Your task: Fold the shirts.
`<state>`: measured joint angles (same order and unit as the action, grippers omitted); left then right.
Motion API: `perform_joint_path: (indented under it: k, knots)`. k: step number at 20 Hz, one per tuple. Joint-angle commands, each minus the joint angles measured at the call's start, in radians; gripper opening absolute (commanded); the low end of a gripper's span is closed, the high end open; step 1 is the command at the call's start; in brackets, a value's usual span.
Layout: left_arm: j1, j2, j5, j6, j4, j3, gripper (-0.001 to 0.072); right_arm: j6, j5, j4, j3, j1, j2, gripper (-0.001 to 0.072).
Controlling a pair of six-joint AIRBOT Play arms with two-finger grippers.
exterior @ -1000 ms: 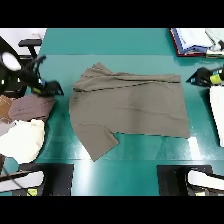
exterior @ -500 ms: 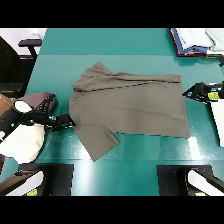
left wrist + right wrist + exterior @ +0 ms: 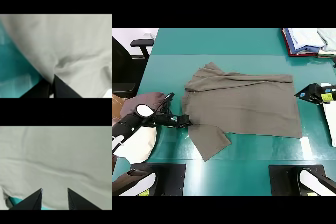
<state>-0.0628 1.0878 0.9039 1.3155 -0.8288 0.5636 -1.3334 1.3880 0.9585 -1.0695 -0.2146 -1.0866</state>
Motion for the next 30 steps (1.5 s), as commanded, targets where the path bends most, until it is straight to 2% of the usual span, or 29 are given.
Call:
perform_joint_path:
  k: [1,3,4,5,9,11,17,18,19,20,21,22,24,26,30]
  knots:
    - [-0.016,-0.002,0.037,0.012,-0.013,0.075,0.0028,-0.014,0.064,0.088,0.072,-0.108,0.040,0.0365]
    - [-0.016,-0.002,0.060,0.011,-0.013,0.123,0.0028,-0.032,0.062,0.196,0.200,-0.227,0.100,0.0369]
    - [-0.016,-0.002,0.059,0.011,-0.013,0.140,0.0028,-0.032,0.063,0.233,0.261,-0.291,0.123,0.0440]
    - [-0.016,-0.002,0.057,0.011,-0.013,0.149,0.0028,-0.032,0.061,0.251,0.323,-0.361,0.138,0.0541]
    - [-0.016,-0.002,0.051,0.011,-0.010,0.153,0.0028,-0.032,0.018,0.211,0.491,-0.542,0.097,0.0516]
    - [-0.016,-0.002,0.050,0.011,-0.010,0.153,0.0028,-0.030,-0.018,0.164,0.534,-0.550,0.050,0.0426]
    - [-0.016,-0.002,0.051,0.012,-0.009,0.153,0.0028,-0.031,-0.203,0.015,0.552,-0.354,-0.063,0.0418]
    - [-0.016,-0.001,0.051,0.012,-0.009,0.153,0.0028,-0.031,-0.232,0.001,0.550,-0.314,-0.079,0.0319]
    - [-0.016,-0.001,0.054,0.012,-0.009,0.153,0.0028,-0.031,-0.250,0.000,0.549,-0.275,-0.088,0.0271]
    - [-0.016,-0.002,0.060,0.012,-0.009,0.153,0.0028,-0.030,-0.261,0.006,0.543,-0.232,-0.091,0.0146]
    - [-0.016,-0.003,0.071,0.012,-0.009,0.156,0.0027,-0.026,-0.264,0.011,0.529,-0.197,-0.084,0.0054]
    - [-0.016,-0.012,0.074,0.012,-0.010,0.161,0.0026,-0.019,-0.264,0.011,0.502,-0.160,-0.065,0.0016]
    - [-0.016,-0.067,0.072,0.029,-0.045,0.206,0.0026,-0.017,-0.261,0.010,0.414,-0.107,-0.008,0.0015]
    - [-0.016,-0.138,0.089,0.086,-0.128,0.313,0.0026,-0.017,-0.261,0.010,0.269,-0.060,0.071,0.0015]
    - [-0.016,-0.240,0.137,0.126,-0.249,0.668,0.0027,-0.018,-0.262,0.011,-0.107,-0.019,0.189,0.0015]
